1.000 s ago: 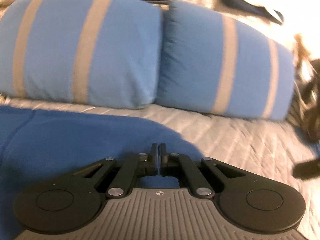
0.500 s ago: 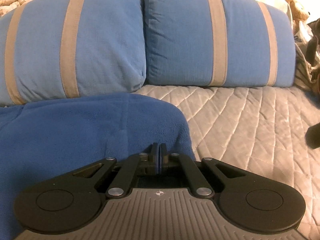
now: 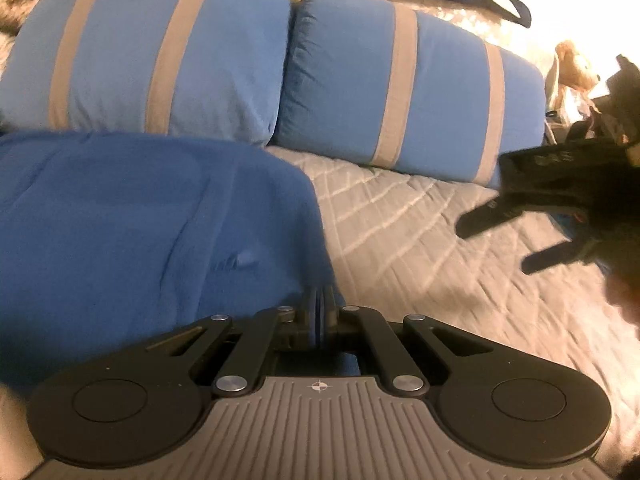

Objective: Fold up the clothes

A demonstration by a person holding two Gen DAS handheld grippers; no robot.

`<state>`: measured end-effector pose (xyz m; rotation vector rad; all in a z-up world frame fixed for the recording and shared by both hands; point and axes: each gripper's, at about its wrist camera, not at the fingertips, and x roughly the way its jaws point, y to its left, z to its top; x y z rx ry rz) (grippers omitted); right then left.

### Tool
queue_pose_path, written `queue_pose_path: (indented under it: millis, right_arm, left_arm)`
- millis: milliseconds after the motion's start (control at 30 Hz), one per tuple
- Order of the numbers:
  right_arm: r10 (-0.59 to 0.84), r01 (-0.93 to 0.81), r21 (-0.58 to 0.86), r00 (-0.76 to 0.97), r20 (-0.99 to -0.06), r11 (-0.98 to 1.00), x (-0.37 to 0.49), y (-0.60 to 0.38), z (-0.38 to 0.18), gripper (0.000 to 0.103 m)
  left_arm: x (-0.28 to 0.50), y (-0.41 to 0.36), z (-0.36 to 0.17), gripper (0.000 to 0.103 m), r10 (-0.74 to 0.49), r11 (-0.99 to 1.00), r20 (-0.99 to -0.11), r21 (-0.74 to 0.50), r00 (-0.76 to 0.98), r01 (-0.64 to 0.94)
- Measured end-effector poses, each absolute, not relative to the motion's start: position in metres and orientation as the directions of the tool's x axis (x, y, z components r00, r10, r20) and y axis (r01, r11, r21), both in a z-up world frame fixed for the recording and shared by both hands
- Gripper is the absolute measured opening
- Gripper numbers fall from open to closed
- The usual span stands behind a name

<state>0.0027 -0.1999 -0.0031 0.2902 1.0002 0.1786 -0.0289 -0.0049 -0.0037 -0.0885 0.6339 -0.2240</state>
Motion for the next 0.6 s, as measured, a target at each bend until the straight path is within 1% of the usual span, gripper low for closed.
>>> queue_pose_path:
  millis: [133, 200, 233, 267, 300, 333, 367, 400, 433, 467, 533, 600]
  right_arm:
    - [0.289, -0.042, 0.313, 0.514, -0.808, 0.949, -0.002, -0.197, -0.004, 0.103]
    - [0.290, -0.053, 0.307, 0.511, -0.809, 0.950, -0.004, -0.195, -0.004, 0.103]
    - [0.288, -0.055, 0.303, 0.511, -0.810, 0.951, -0.004, -0.195, -0.004, 0.103]
    - [0.285, -0.057, 0.299, 0.514, -0.809, 0.953, -0.005, -0.195, -0.004, 0.103]
    - [0.280, -0.058, 0.294, 0.517, -0.809, 0.954, -0.005, -0.195, -0.004, 0.103]
    - [0.274, -0.057, 0.288, 0.519, -0.809, 0.956, -0.005, -0.195, -0.003, 0.103]
    - [0.269, -0.055, 0.282, 0.521, -0.810, 0.958, -0.005, -0.195, -0.003, 0.103]
    - [0.264, -0.054, 0.278, 0.523, -0.811, 0.959, -0.005, -0.195, -0.003, 0.103]
    - [0.260, -0.053, 0.274, 0.524, -0.811, 0.960, -0.004, -0.195, -0.003, 0.103]
    - [0.257, -0.053, 0.270, 0.524, -0.812, 0.961, -0.004, -0.195, -0.004, 0.103]
    - [0.249, -0.057, 0.258, 0.525, -0.814, 0.964, -0.004, -0.193, -0.004, 0.103]
    - [0.237, -0.065, 0.240, 0.526, -0.817, 0.969, -0.004, -0.191, -0.004, 0.103]
  left_arm:
    - [-0.052, 0.000, -0.003, 0.002, -0.254, 0.967, -0.641, -0.181, 0.724, 0.179]
    - [-0.053, -0.001, -0.005, 0.002, -0.248, 0.969, -0.743, -0.186, 0.622, 0.163]
    - [-0.055, -0.001, -0.007, 0.003, -0.243, 0.970, -0.772, -0.188, 0.587, 0.154]
    - [-0.058, -0.001, -0.007, 0.004, -0.250, 0.968, -0.774, -0.193, 0.581, 0.160]
    - [-0.061, -0.002, -0.007, 0.012, -0.260, 0.966, -0.771, -0.198, 0.581, 0.168]
    - [-0.063, -0.002, -0.007, 0.031, -0.269, 0.963, -0.769, -0.204, 0.580, 0.177]
    - [-0.063, -0.004, -0.006, 0.045, -0.273, 0.961, -0.768, -0.196, 0.579, 0.193]
    - [-0.062, -0.007, -0.004, 0.079, -0.275, 0.960, -0.769, -0.185, 0.578, 0.210]
    - [-0.062, -0.010, -0.003, 0.095, -0.269, 0.961, -0.770, -0.171, 0.579, 0.219]
    - [-0.061, -0.014, -0.002, 0.096, -0.261, 0.962, -0.771, -0.156, 0.580, 0.225]
    - [-0.060, -0.021, -0.002, 0.096, -0.209, 0.972, -0.787, -0.103, 0.580, 0.210]
    - [-0.054, -0.022, -0.001, 0.097, -0.166, 0.983, -0.795, -0.084, 0.584, 0.165]
